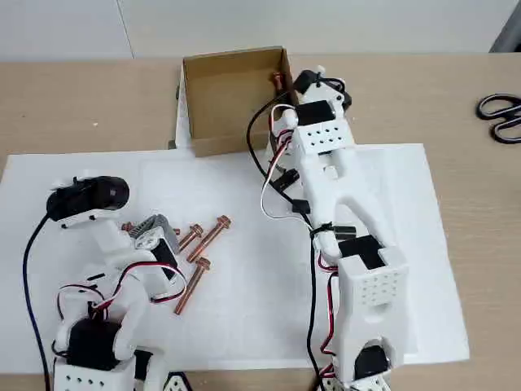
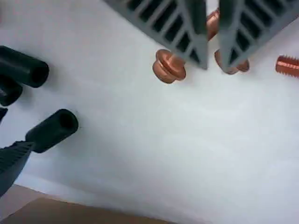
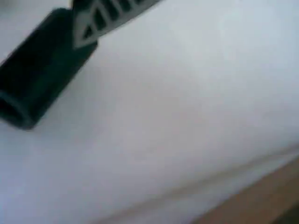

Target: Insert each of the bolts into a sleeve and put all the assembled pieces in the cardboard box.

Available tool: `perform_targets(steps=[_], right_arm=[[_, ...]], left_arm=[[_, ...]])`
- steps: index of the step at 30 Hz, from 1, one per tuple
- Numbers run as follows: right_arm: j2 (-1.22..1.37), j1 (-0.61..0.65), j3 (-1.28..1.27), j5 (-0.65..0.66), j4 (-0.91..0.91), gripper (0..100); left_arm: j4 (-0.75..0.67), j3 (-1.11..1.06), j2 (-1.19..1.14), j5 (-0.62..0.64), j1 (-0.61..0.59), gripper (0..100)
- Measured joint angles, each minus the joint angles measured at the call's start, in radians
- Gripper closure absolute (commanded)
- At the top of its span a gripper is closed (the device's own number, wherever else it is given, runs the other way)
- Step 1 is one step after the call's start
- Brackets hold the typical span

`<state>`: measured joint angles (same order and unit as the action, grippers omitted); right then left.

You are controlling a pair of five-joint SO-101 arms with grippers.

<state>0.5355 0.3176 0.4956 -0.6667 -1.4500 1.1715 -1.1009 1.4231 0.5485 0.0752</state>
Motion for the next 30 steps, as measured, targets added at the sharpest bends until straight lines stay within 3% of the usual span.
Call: perform_targets(steps=[30], right_arm=[[0.077,0.011,0.002,-0.003,0.0,84.4]], left_arm=[[0.0,0.0,0.0,0.0,0.0,99]])
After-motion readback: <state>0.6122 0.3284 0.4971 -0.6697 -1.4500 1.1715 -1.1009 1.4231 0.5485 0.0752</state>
